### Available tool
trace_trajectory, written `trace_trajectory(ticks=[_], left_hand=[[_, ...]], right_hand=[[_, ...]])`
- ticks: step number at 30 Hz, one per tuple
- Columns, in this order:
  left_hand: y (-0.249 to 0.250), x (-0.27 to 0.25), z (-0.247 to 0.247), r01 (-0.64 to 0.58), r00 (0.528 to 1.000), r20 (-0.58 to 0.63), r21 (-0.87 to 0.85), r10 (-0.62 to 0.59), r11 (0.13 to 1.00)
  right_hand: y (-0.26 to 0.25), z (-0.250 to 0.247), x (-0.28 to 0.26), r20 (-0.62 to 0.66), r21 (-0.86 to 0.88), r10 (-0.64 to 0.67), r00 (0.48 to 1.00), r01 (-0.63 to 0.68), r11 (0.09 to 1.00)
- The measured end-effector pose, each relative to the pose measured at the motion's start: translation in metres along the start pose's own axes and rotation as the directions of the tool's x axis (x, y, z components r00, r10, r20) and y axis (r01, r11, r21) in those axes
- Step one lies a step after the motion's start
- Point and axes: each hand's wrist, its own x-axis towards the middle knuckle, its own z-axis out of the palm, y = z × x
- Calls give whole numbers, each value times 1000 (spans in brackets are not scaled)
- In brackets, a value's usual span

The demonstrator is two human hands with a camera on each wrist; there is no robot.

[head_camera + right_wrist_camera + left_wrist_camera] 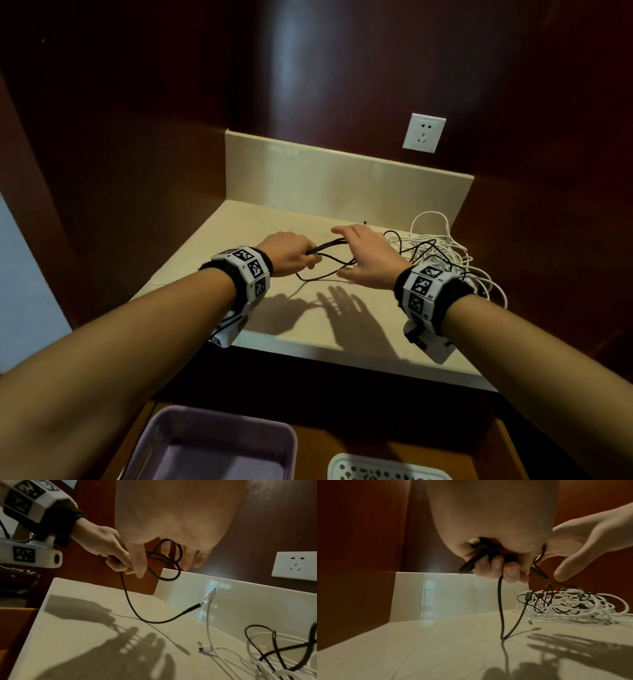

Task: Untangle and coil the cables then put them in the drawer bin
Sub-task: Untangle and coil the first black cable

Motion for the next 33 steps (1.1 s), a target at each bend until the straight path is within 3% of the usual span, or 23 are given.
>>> trace_trajectory(ticks=[3,5,9,16,21,26,33], left_hand=[[3,-1,-1,-4,1000,25,57,3,998],[6,-2,-1,-16,999,51,66,13,998],[10,-5,-3,-33,997,72,-74,38,997],[2,-13,-2,7,1000,28,-275,0,961],[4,-17,-4,0,1000,-4,-322,-2,947],[0,-17,-1,9,1000,-12,-434,-15,901],[-12,-21,-7,103,982,189,-561,7,821]], right_hand=[[-5,3,4,36,-277,-23,999,32,960],[-9,4,6,75,-338,-47,996,69,939],[-20,0,5,126,-224,26,992,3,975],[-19,-3,5,249,188,28,968,-76,979],[-20,1,11,166,168,27,986,-55,984],[-22,-2,14,177,145,38,984,-64,987],[4,-9,12,205,88,96,974,-116,989]])
